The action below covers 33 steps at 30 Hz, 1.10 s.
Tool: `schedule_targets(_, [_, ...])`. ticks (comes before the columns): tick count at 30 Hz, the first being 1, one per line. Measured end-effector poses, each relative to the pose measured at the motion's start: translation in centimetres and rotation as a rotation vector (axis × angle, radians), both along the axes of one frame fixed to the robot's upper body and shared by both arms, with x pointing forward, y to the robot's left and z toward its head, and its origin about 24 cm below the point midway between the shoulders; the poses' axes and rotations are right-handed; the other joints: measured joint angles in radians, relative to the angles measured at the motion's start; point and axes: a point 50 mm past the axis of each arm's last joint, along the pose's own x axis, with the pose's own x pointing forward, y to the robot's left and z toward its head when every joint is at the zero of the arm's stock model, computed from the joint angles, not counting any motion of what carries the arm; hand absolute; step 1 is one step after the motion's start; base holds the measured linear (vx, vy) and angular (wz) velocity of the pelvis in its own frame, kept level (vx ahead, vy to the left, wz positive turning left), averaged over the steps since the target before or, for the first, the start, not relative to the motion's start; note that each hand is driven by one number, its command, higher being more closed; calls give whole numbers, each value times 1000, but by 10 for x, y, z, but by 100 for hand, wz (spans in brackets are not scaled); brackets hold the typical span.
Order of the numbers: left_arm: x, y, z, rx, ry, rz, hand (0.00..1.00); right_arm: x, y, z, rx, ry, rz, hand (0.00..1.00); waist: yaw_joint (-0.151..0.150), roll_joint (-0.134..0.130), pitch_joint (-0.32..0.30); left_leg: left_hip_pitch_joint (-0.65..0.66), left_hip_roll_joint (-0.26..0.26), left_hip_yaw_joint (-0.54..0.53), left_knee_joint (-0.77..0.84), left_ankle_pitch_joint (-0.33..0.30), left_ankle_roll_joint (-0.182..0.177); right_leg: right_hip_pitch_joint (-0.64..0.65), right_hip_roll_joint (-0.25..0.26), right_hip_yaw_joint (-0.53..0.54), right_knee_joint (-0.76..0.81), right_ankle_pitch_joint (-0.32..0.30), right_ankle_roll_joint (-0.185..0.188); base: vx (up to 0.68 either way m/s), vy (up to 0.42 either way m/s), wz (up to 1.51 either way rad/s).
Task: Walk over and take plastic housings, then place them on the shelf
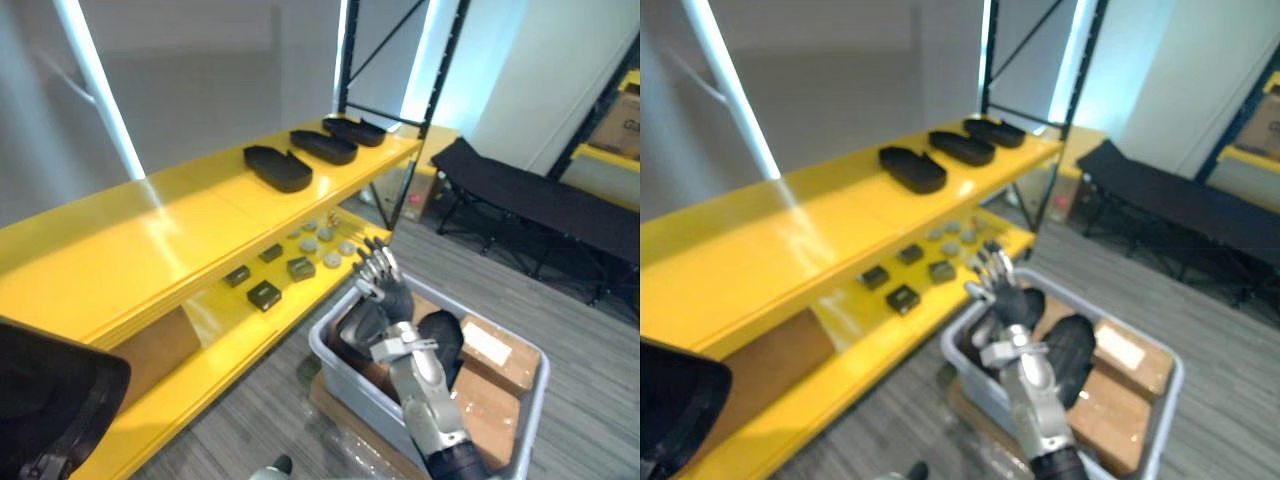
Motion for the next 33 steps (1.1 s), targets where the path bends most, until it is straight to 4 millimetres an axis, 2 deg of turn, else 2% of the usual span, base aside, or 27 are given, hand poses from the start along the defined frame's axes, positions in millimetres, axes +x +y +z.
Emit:
schedule_targets(1, [3, -1, 0, -4, 1, -27, 100, 0, -6, -1, -5, 7, -23, 0, -3, 0, 11, 0, 0, 25, 0, 19, 1, 15, -1, -21, 8, 1, 1, -1, 83, 137])
schedule_targets(2, [6, -2, -1, -6, 13, -62, 100, -1, -16, -5, -23, 25, -60, 0, 1, 14, 35, 0, -15, 8, 0, 29, -7, 29, -11, -26, 23, 0, 0, -7, 128, 86])
schedule_targets(3, [6, -2, -1, -7, 14, -72, 100, -1, -20, -5, -56, 25, -68, 0, 14, 18, 54, -1, -29, -5, 0, 31, -4, 34, -20, -19, 31, -2, -4, -20, 120, 65])
schedule_targets(6, [6, -1, -3, -32, 1, -79, 100, 3, -17, 0, -62, 4, -58, 0, 17, 42, 92, 0, -44, -18, 0, 29, 8, 41, -31, 18, 33, -19, -32, -55, 79, 25])
schedule_targets(8, [7, -3, -3, -37, -3, -84, 100, 4, -17, 2, -64, -9, -49, 0, 16, 48, 98, 1, -44, -13, 0, 27, 6, 39, -30, 35, 32, -40, -48, -78, 33, -5])
schedule_targets(12, [8, -5, -6, -50, 0, -93, 100, 2, -19, 2, -68, -9, -48, 0, 4, 46, 101, 1, -29, 4, 0, 37, 7, 21, -13, 92, 47, -76, -34, -114, -26, -5])
schedule_targets(13, [11, -7, -6, -52, -1, -113, 100, -1, -20, 4, -65, -15, -52, 0, -7, 46, 101, -4, -31, -15, 0, 42, 10, 3, 0, 163, 72, -115, -42, -107, -62, 63])
schedule_targets(14, [18, -10, -5, -55, -10, -158, 100, -8, -23, 5, -59, -22, -65, 0, -37, 46, 102, -19, -46, -55, 0, 51, 19, -22, 30, 266, 96, -170, -60, -117, -73, 94])
schedule_targets(17, [42, -23, -3, -62, -45, -297, 100, -25, -35, 3, -44, -3, -139, 0, -84, 27, 106, -43, -82, -106, -4, 54, 23, -48, 73, 404, 176, -247, -106, -70, -118, 133])
schedule_targets(19, [56, -33, 0, -64, -70, -387, 100, -39, -43, -3, -44, 29, -176, 0, -104, 32, 100, -62, -84, -135, 0, 55, 24, -76, 92, 507, 250, -233, -107, 22, -41, 125])
schedule_targets(21, [64, -41, 3, -60, -80, -450, 100, -52, -48, -8, -42, 53, -193, 0, -126, 35, 103, -72, -78, -123, 0, 52, 22, -84, 103, 525, 308, -230, -112, 38, -27, 105])
schedule_targets(28, [51, -46, -11, -132, -25, -449, 100, -60, -41, -5, -32, 18, -158, 0, -110, 45, 106, -68, -73, -57, 73, 34, 21, -78, 82, 542, 366, -230, -112, 54, -44, -4])
schedule_targets(33, [49, -48, -14, -151, -16, -449, 100, -65, -46, -3, -53, 1, -165, 0, -101, 62, 111, -72, -62, -33, 128, 4, 9, -57, 93, 560, 347, -242, -106, -13, -42, -14])
